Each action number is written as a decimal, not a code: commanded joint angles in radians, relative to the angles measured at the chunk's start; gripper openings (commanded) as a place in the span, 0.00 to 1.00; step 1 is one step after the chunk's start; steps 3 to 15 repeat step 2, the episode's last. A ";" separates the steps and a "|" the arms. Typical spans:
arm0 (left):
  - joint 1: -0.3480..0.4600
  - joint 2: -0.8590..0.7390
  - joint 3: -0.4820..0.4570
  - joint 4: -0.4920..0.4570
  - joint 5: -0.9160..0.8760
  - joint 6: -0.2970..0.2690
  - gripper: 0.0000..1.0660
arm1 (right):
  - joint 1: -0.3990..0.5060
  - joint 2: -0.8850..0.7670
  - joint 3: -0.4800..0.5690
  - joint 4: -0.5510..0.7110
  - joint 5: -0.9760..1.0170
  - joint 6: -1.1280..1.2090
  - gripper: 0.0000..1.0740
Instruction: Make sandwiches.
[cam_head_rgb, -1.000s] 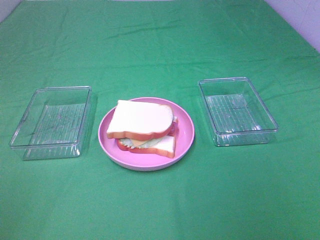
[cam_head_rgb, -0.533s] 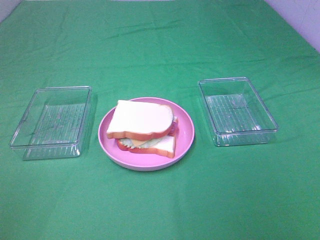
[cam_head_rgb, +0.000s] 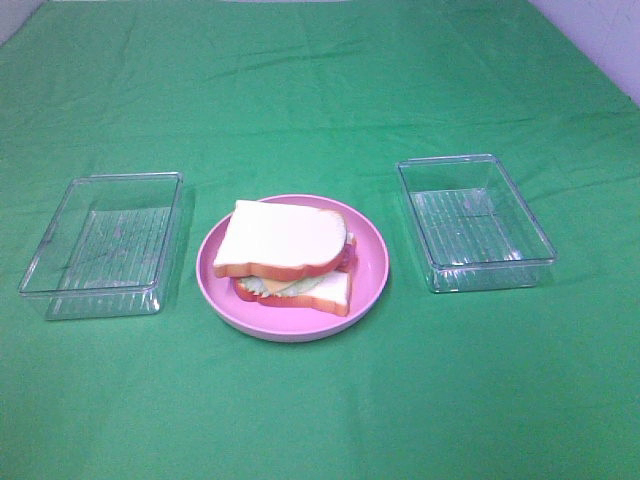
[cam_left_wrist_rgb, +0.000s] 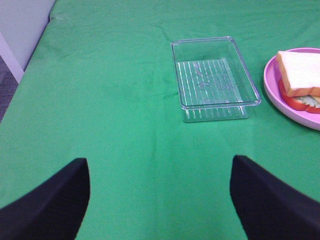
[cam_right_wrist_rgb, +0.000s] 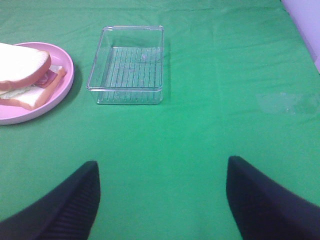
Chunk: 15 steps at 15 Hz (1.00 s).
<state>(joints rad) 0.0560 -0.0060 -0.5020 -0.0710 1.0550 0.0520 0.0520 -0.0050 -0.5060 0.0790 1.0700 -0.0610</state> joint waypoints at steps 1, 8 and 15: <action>0.001 -0.019 0.003 -0.009 -0.009 0.004 0.70 | -0.005 -0.016 0.002 0.002 -0.011 -0.008 0.63; 0.001 -0.019 0.003 -0.009 -0.009 0.004 0.70 | -0.005 -0.016 0.002 0.002 -0.011 -0.008 0.63; 0.001 -0.019 0.003 -0.009 -0.009 0.004 0.70 | -0.005 -0.016 0.002 0.002 -0.011 -0.008 0.63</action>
